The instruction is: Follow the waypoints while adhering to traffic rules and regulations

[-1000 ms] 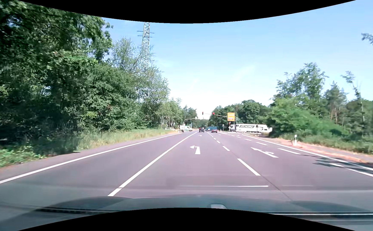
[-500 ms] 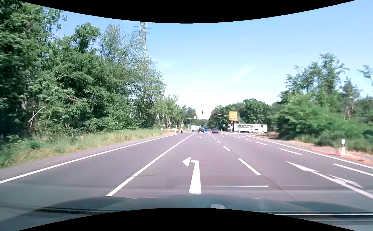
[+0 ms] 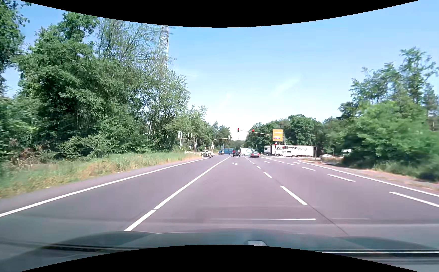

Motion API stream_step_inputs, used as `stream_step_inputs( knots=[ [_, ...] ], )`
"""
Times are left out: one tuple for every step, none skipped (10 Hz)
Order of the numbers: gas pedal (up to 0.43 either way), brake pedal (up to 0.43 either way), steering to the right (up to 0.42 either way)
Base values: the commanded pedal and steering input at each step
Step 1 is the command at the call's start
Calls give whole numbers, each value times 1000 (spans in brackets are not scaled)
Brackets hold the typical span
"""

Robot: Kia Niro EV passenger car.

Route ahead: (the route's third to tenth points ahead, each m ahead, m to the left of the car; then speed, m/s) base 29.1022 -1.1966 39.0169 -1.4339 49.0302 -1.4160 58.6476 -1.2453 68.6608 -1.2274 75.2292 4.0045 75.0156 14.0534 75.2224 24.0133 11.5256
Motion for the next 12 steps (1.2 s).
stream_step_inputs(
  knots=[
    [0, 134, 1],
    [0, 134, 1],
    [0, 140, 1],
    [0, 146, 1],
    [0, 146, 1],
    [0, 152, 0],
    [0, 159, 0],
    [0, 171, 0],
    [0, 183, 0],
    [0, 189, 0],
    [0, 195, 0],
    [0, 201, 2]
  ],
)
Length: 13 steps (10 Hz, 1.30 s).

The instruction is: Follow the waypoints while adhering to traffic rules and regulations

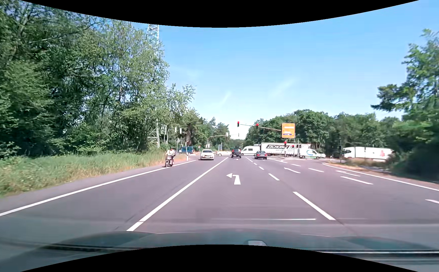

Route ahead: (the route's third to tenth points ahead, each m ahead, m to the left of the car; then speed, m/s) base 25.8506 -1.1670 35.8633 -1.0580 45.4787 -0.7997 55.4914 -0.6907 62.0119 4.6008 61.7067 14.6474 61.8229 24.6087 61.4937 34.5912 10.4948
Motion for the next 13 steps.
stream_step_inputs(
  knots=[
    [0, 201, 3],
    [0, 207, 4],
    [0, 213, 4],
    [0, 207, 3],
    [0, 213, 3],
    [0, 220, 3],
    [0, 220, 3],
    [0, 220, 3],
    [0, 226, 3],
    [0, 232, 3],
    [0, 232, 3],
    [0, 232, 4],
    [0, 226, 6]
  ],
)
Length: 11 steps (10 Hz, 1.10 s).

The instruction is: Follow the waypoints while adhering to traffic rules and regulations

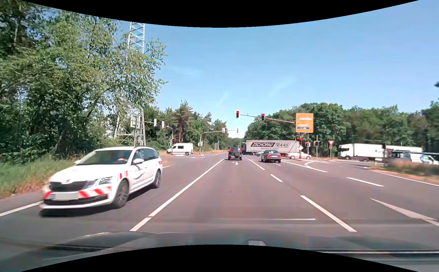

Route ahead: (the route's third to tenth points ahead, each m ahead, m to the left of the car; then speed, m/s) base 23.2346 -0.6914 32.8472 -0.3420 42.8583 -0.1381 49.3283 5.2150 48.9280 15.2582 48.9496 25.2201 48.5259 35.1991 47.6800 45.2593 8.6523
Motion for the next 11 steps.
stream_step_inputs(
  knots=[
    [0, 232, 9],
    [0, 232, 8],
    [0, 232, 7],
    [0, 232, 7],
    [0, 232, 5],
    [0, 232, 2],
    [0, 238, 1],
    [0, 238, 1],
    [0, 244, 1],
    [0, 244, 1],
    [0, 244, 1]
  ],
)
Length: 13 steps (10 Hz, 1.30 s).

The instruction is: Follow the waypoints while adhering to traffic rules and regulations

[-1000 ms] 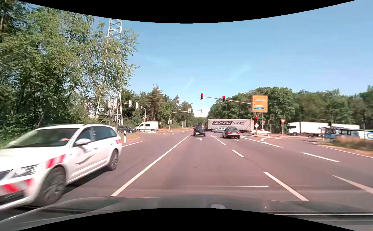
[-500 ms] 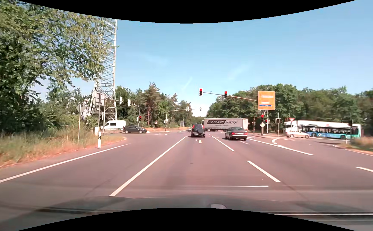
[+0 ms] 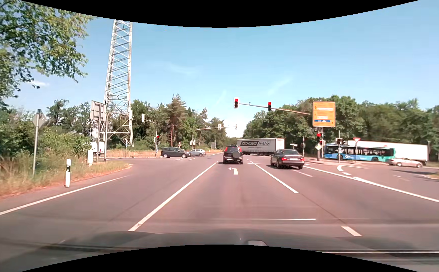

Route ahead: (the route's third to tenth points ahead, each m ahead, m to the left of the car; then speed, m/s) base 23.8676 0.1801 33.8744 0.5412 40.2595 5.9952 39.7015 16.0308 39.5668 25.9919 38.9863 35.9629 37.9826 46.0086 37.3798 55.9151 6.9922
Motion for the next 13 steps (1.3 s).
stream_step_inputs(
  knots=[
    [0, 244, 2],
    [0, 244, 3],
    [0, 244, 5],
    [0, 244, 6],
    [0, 244, 7],
    [0, 244, 5],
    [0, 244, 2],
    [0, 244, -2],
    [0, 244, -5],
    [0, 250, -5],
    [0, 250, -4],
    [0, 250, -4],
    [0, 250, -5]
  ],
)
